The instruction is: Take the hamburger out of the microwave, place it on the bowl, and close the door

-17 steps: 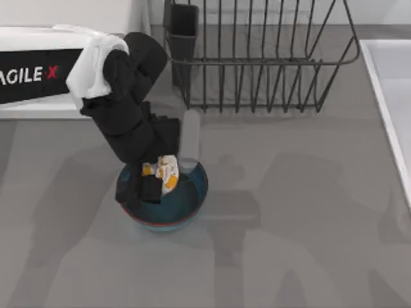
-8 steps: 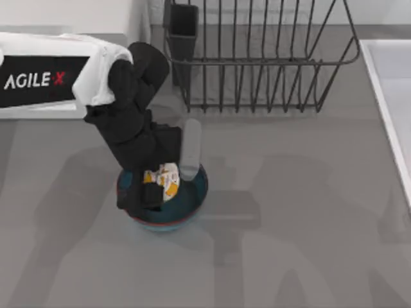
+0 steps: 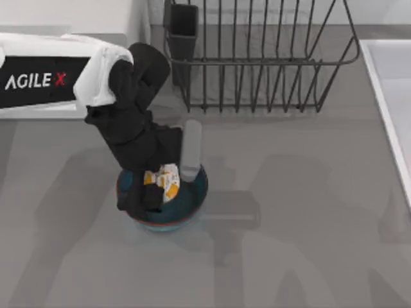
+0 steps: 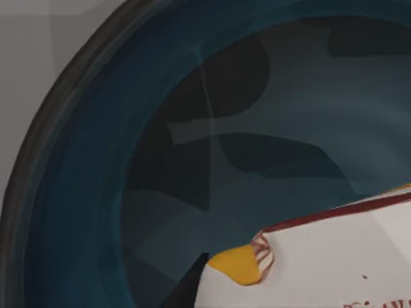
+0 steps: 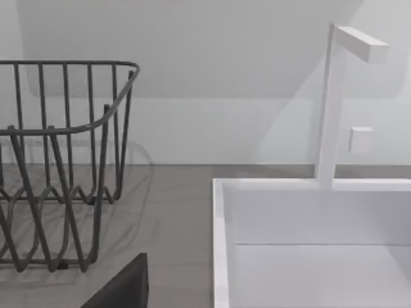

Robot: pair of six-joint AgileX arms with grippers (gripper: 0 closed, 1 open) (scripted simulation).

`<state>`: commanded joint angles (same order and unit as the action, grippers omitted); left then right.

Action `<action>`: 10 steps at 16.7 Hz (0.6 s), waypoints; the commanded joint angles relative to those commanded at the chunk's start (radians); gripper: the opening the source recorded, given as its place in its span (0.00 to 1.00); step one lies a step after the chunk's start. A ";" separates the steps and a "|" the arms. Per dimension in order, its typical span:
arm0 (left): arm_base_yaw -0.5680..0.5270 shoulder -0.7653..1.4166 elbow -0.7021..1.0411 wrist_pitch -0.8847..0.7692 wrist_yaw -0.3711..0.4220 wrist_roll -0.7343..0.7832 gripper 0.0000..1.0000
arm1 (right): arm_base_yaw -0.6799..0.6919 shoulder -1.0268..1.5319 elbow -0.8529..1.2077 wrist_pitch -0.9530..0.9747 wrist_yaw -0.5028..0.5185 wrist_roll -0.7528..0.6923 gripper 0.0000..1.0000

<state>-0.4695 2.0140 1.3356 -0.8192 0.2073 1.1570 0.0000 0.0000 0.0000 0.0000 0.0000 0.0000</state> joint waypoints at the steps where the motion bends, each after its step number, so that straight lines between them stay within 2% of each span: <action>1: 0.000 0.000 0.000 0.000 0.000 0.000 0.83 | 0.000 0.000 0.000 0.000 0.000 0.000 1.00; 3: 0.000 0.000 0.000 0.000 0.000 0.000 0.98 | 0.000 0.000 0.000 0.000 0.000 0.000 1.00; 4: 0.000 0.000 0.000 0.000 0.000 0.000 1.00 | 0.000 0.000 0.000 0.000 0.000 0.000 1.00; 10: 0.000 0.000 0.000 0.000 0.000 0.000 1.00 | 0.000 0.000 0.000 0.000 0.000 0.000 1.00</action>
<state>-0.4695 2.0140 1.3356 -0.8192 0.2073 1.1570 0.0000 0.0000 0.0000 0.0000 0.0000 0.0000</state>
